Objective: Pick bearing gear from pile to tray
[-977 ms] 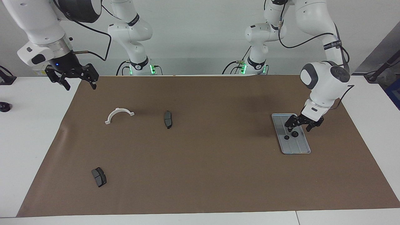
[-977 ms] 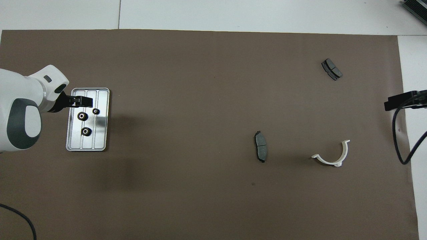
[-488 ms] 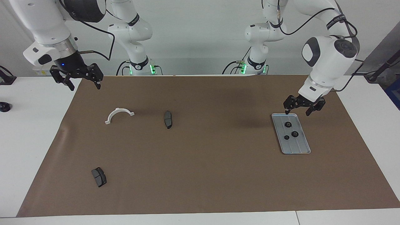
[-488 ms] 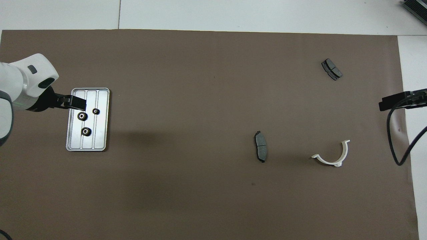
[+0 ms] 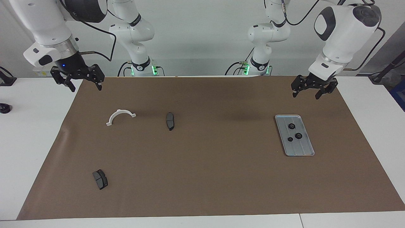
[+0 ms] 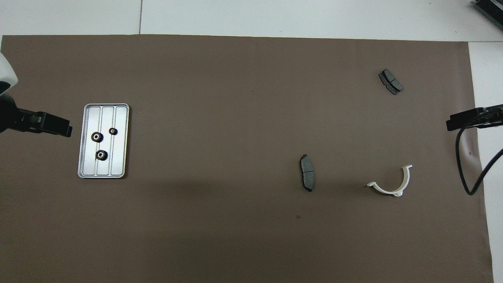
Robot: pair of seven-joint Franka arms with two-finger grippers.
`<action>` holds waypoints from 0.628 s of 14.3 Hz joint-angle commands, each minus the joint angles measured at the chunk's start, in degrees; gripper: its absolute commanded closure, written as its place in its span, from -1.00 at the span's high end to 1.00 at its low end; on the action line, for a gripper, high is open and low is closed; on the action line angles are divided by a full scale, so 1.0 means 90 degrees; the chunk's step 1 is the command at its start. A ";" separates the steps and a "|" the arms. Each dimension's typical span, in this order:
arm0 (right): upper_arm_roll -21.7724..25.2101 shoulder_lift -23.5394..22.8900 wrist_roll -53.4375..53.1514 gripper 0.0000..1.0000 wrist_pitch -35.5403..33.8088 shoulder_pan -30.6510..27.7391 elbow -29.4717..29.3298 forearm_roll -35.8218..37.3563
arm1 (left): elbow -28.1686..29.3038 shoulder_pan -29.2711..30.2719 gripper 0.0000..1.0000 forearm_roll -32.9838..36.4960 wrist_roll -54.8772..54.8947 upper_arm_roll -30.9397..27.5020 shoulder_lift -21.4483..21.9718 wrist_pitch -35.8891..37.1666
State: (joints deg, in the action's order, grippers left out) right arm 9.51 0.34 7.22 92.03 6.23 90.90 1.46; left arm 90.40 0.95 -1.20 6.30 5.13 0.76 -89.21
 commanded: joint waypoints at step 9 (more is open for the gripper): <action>-0.0012 0.0128 0.0126 1.00 -0.0050 -0.0028 0.0115 0.0033 | -0.0024 0.0012 1.00 -0.0082 -0.0007 -0.0053 -0.0064 0.0186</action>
State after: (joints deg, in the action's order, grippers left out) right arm 9.51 0.35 7.22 92.03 6.23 90.90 1.46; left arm 90.29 1.02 -1.42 6.28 4.91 -0.48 -88.92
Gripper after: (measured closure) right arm 0.000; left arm 0.000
